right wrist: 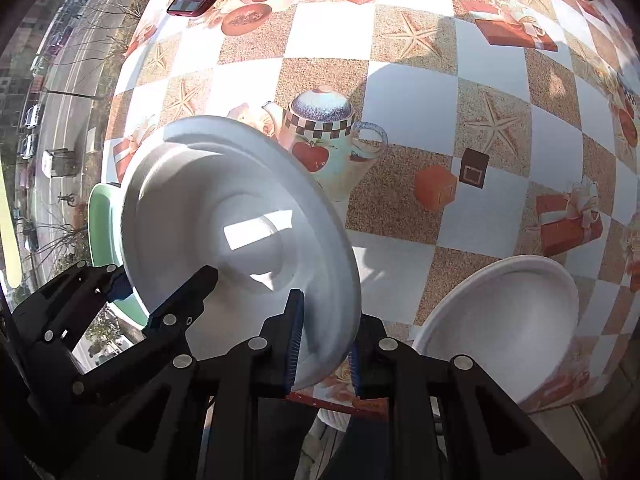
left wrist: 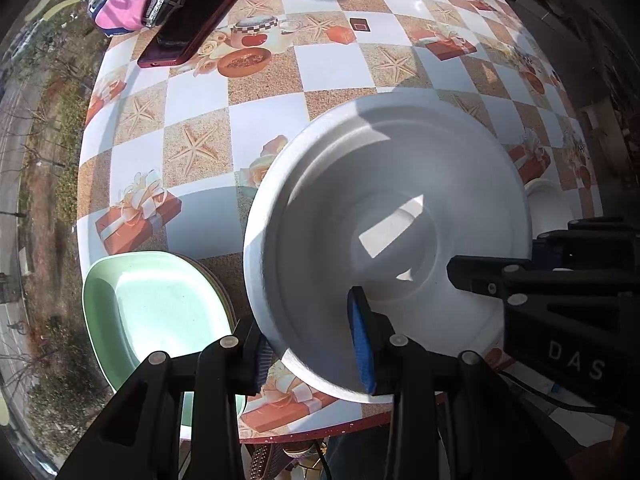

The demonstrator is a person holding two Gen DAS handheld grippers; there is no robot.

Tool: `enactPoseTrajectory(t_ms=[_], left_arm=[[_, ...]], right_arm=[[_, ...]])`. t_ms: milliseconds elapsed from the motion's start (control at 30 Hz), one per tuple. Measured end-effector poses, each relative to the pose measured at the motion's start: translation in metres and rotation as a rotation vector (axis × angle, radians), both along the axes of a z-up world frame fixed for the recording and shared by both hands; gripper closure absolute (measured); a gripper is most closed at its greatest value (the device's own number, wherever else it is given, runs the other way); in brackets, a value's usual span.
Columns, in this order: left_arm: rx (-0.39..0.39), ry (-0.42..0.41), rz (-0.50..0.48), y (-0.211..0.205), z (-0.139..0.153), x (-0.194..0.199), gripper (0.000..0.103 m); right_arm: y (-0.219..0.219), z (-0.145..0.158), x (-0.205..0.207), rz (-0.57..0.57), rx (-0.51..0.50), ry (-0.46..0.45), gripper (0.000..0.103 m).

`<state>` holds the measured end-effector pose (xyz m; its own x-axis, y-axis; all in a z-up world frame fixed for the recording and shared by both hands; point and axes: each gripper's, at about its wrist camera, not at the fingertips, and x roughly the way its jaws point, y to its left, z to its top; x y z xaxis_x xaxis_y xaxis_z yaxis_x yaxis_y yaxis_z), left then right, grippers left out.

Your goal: Organize plates and bowls

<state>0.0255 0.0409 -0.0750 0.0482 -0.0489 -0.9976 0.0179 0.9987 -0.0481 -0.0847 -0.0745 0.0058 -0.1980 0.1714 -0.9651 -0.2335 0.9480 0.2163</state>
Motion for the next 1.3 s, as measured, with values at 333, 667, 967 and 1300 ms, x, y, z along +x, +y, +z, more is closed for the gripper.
enactPoseTrajectory(t_ms=[333,667,967,1300], left_arm=[[0.003,-0.058,-0.131,-0.04,0.025,-0.008,0.066],[-0.016,-0.105,-0.268,-0.079,0.044,0.0,0.066],[-0.051,-0.097,-0.438,-0.136,0.042,0.007,0.066],[-0.071,-0.04,-0.551,-0.188,0.019,0.011,0.065]], right_arm=[[-0.026,0.02,-0.002,-0.082,0.005,-0.043,0.081],[-0.058,0.037,-0.004,-0.202,0.013,-0.095,0.081],[-0.113,0.041,-0.014,-0.361,-0.009,-0.105,0.081],[-0.181,0.017,-0.041,-0.536,-0.036,-0.034,0.081]])
